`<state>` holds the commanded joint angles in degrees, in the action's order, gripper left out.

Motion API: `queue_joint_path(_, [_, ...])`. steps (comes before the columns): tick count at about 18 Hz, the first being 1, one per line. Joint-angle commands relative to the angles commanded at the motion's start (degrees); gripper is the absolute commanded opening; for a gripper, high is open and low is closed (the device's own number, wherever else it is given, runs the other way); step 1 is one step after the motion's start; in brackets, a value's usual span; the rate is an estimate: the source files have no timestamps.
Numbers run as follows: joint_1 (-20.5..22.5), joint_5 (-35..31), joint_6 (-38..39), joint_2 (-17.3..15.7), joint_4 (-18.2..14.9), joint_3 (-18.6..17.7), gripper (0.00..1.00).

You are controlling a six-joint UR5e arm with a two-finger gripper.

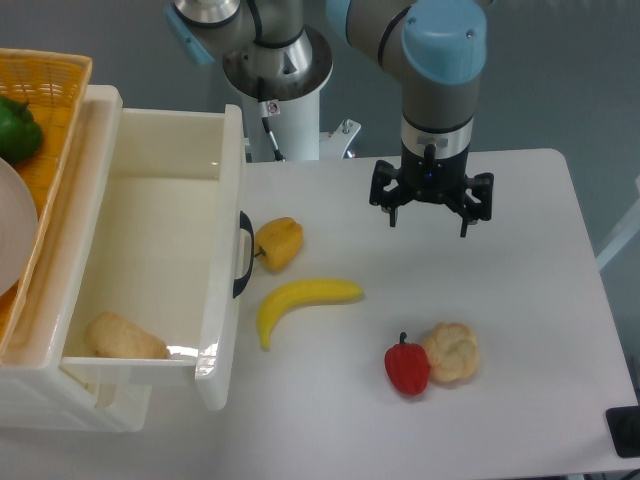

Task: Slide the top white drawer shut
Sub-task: 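Move the open gripper down toward the open white drawer's front face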

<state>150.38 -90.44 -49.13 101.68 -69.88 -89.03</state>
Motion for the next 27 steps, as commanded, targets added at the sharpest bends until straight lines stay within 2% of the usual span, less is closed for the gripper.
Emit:
queue_joint_path(5, [-0.2,-1.2,0.1,1.8,0.7,0.0,1.00])
queue_joint_path(8, [-0.4,-2.0,1.0,1.7,0.9,-0.9,1.00])
queue_joint_path(13, [-0.8,-1.9,6.9,1.3,1.8,-5.4,1.00])
queue_joint_path(17, [-1.3,-1.8,8.3,1.2,1.9,-6.5,1.00])
queue_joint_path(23, [-4.1,-5.9,22.0,3.5,3.4,-6.4,1.00])
queue_joint_path(27, [-6.0,-4.7,28.8,4.6,4.8,-5.6,1.00])
